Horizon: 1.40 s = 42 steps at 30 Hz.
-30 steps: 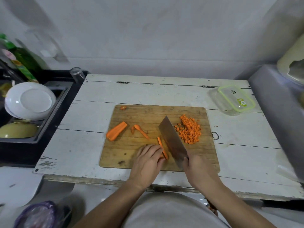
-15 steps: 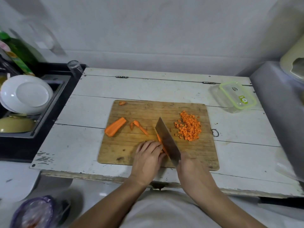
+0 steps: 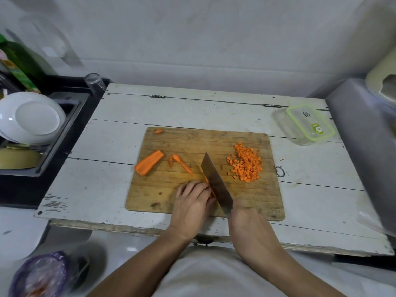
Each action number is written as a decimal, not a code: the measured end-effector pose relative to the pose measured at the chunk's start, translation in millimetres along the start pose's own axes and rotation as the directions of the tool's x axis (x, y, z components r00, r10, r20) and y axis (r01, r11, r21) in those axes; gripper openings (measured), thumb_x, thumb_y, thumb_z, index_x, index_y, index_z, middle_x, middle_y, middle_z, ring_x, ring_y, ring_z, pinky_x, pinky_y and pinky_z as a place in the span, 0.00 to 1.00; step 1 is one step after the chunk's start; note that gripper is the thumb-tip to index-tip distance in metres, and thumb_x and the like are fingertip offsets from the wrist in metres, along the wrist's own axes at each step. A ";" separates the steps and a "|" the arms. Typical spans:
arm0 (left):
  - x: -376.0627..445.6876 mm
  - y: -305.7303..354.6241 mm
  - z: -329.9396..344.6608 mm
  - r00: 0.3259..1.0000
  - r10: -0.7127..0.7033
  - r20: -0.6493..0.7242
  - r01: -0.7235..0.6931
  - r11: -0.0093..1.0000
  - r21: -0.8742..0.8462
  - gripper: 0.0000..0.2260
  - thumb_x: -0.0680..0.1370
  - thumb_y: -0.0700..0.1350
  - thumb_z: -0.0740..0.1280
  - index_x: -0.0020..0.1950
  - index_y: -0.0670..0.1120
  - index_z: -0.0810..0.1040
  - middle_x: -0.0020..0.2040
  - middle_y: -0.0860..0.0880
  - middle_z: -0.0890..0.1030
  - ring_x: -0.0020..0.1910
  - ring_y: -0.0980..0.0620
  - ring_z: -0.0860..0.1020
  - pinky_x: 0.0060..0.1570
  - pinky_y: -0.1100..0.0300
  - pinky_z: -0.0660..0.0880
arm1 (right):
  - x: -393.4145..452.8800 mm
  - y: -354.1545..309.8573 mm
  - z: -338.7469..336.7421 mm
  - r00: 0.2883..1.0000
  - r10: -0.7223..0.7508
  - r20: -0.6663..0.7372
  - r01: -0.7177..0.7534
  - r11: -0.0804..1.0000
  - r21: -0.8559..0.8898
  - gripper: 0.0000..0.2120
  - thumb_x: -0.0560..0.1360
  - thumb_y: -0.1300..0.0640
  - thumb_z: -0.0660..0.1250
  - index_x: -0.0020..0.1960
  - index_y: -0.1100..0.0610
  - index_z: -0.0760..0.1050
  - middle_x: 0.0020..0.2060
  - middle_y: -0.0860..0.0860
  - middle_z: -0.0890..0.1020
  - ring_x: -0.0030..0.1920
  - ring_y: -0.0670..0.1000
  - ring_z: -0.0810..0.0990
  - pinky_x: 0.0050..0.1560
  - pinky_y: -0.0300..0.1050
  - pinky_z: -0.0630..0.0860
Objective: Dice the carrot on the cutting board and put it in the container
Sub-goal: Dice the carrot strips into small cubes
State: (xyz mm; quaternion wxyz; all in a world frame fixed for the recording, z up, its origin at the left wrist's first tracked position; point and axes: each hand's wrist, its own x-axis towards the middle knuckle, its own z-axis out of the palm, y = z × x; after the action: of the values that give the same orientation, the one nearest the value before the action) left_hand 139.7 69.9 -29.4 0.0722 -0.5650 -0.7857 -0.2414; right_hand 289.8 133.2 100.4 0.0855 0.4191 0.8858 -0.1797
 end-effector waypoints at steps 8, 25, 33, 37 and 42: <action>-0.1 -3.1 1.8 1.000 0.004 -0.007 -0.004 1.000 -0.021 0.10 0.81 0.52 0.67 0.57 0.50 0.84 0.59 0.55 0.82 0.62 0.51 0.77 0.62 0.50 0.71 | 4.0 2.8 10.8 0.999 0.018 -0.032 -0.016 0.999 0.044 0.08 0.80 0.64 0.57 0.50 0.52 0.63 0.40 0.51 0.78 0.34 0.54 0.68 0.34 0.46 0.62; -0.5 -5.2 7.1 0.997 -0.026 -0.067 0.017 0.992 -0.121 0.06 0.78 0.49 0.73 0.52 0.49 0.84 0.54 0.54 0.84 0.60 0.52 0.78 0.61 0.49 0.71 | 10.1 12.4 7.8 1.000 -0.022 0.021 0.022 1.000 0.009 0.07 0.79 0.65 0.56 0.49 0.54 0.62 0.41 0.56 0.81 0.36 0.61 0.72 0.36 0.49 0.64; -1.7 -6.9 10.9 0.997 0.006 -0.083 -0.014 0.994 -0.104 0.08 0.79 0.50 0.71 0.53 0.48 0.86 0.54 0.54 0.85 0.60 0.51 0.79 0.61 0.50 0.71 | 11.5 14.1 9.4 1.000 -0.028 0.012 0.028 1.000 -0.003 0.05 0.81 0.64 0.56 0.52 0.55 0.66 0.43 0.56 0.82 0.40 0.62 0.79 0.37 0.49 0.65; -0.4 -6.6 9.4 0.997 0.007 -0.071 -0.013 0.996 -0.090 0.08 0.79 0.50 0.71 0.53 0.49 0.86 0.54 0.55 0.84 0.60 0.51 0.78 0.62 0.50 0.71 | 9.2 15.1 6.1 1.000 0.002 -0.028 -0.001 1.000 0.030 0.05 0.82 0.62 0.56 0.54 0.56 0.70 0.42 0.55 0.82 0.38 0.60 0.76 0.36 0.48 0.66; -0.5 -6.8 8.8 0.998 0.013 -0.068 -0.018 0.997 -0.069 0.08 0.80 0.51 0.70 0.54 0.50 0.86 0.54 0.55 0.84 0.60 0.51 0.78 0.61 0.49 0.71 | 5.8 11.9 6.0 1.000 -0.009 -0.028 0.010 0.999 0.033 0.04 0.81 0.62 0.56 0.50 0.54 0.67 0.39 0.54 0.79 0.38 0.59 0.77 0.36 0.49 0.66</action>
State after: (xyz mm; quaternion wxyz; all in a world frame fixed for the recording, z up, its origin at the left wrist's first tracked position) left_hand 135.0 71.8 -39.3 0.0808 -0.5648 -0.7695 -0.2870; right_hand 295.3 142.0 90.2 0.0651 0.4186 0.8859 -0.1889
